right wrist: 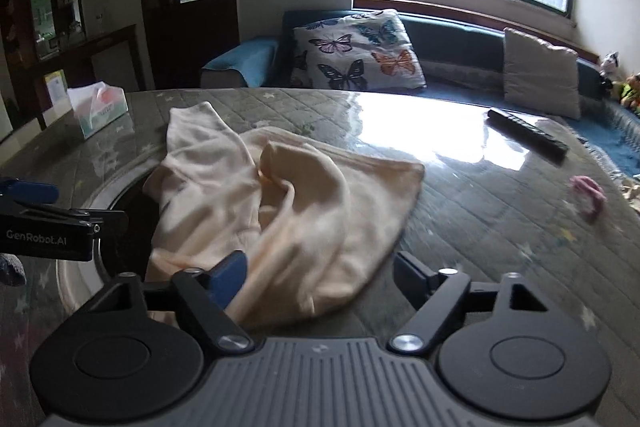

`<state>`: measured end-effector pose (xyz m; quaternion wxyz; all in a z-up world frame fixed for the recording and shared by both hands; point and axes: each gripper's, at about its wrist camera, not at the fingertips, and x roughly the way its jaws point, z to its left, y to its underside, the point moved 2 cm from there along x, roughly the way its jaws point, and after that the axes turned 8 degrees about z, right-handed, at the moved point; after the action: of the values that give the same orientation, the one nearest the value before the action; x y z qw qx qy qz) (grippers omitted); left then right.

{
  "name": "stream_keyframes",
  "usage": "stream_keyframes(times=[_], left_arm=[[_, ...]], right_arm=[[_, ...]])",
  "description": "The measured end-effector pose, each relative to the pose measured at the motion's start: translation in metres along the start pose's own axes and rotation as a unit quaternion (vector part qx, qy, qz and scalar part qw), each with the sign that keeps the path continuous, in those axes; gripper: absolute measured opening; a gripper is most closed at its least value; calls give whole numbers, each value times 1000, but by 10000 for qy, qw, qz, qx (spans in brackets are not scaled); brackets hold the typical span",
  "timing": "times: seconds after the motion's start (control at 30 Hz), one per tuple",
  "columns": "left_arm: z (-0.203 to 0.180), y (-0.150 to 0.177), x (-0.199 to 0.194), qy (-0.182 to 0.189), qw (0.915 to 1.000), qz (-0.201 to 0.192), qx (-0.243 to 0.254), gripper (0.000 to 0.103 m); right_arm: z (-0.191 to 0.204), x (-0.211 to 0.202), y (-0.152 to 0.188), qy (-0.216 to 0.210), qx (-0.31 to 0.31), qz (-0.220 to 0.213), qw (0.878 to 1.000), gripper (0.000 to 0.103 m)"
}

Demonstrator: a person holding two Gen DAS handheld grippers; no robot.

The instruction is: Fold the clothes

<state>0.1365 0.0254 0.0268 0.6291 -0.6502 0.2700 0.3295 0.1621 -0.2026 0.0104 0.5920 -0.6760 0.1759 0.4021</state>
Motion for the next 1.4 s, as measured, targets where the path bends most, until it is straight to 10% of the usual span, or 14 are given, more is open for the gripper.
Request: stream_keyframes(times=[0.43, 0.63, 0.87, 1.07, 1.4], left_arm=[[-7, -75, 64, 243, 9994, 261, -12, 79], [-27, -98, 104, 232, 9984, 505, 145, 79], [-44, -92, 132, 108, 9966, 744, 341, 54], [-38, -87, 115, 218, 9975, 609, 274, 34], [-37, -72, 78, 819, 9939, 551, 482, 45]], right_arm=[[1, 86, -58, -370, -209, 327, 9986, 60], [2, 103, -56, -321, -316, 433, 9980, 35], [-15, 87, -47, -244, -169, 310, 9991, 3], [-34, 63, -44, -202, 76, 144, 9997, 3], [-10, 90, -51, -924, 61, 287, 9953, 29]])
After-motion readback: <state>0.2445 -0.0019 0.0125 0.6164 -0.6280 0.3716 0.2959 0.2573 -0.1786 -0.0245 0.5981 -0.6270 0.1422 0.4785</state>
